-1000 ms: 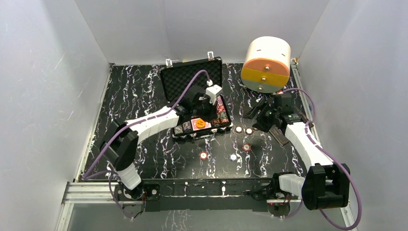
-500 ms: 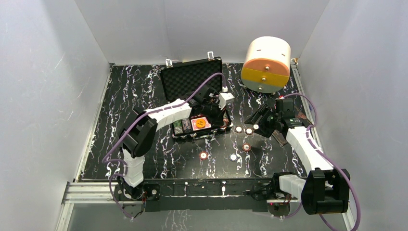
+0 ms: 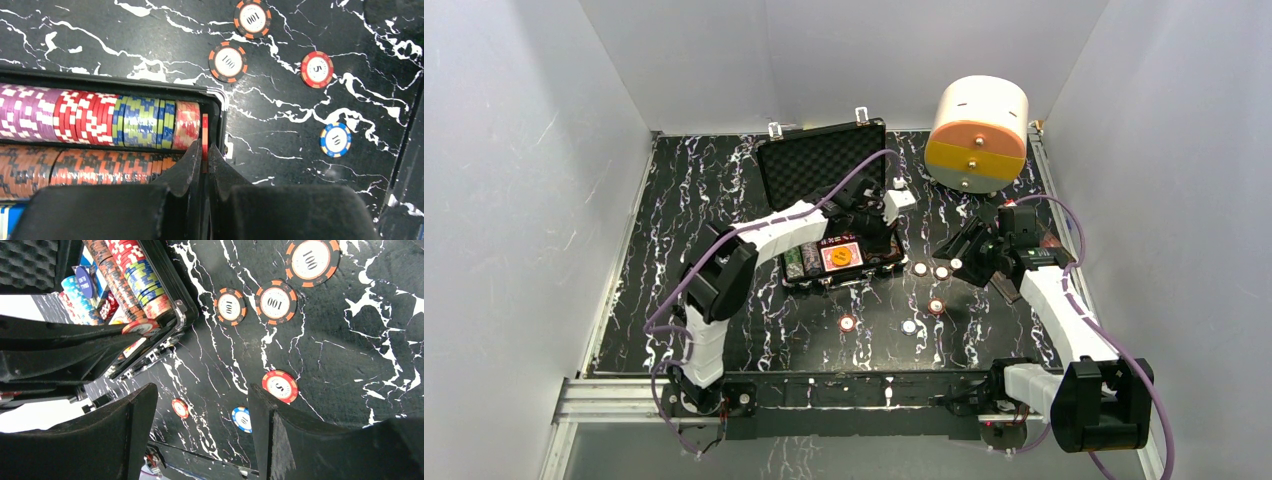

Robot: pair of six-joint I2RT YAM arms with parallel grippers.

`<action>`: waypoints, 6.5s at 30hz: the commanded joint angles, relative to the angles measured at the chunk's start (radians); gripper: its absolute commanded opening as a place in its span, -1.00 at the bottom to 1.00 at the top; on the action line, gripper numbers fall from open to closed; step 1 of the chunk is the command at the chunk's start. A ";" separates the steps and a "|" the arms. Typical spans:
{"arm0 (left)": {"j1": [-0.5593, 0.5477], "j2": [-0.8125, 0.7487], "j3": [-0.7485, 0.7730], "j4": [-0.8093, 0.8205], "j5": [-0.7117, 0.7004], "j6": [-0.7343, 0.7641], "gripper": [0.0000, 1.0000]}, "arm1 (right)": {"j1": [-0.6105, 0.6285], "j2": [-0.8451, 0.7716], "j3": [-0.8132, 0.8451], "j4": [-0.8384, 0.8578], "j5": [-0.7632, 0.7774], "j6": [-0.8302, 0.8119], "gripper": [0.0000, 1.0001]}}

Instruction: Pack up texas hold em set

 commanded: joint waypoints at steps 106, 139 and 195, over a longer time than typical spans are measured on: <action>-0.008 -0.932 -0.669 0.121 -0.874 -0.779 0.97 | 0.482 0.325 0.147 -0.172 0.574 -0.079 -0.14; 0.018 -1.165 -0.535 -0.183 -1.343 -0.865 0.97 | 0.519 0.388 0.234 -0.190 0.547 -0.038 0.37; 0.018 -1.101 -0.445 -0.180 -1.312 -0.693 0.97 | 0.626 0.428 0.261 -0.174 0.547 -0.014 0.04</action>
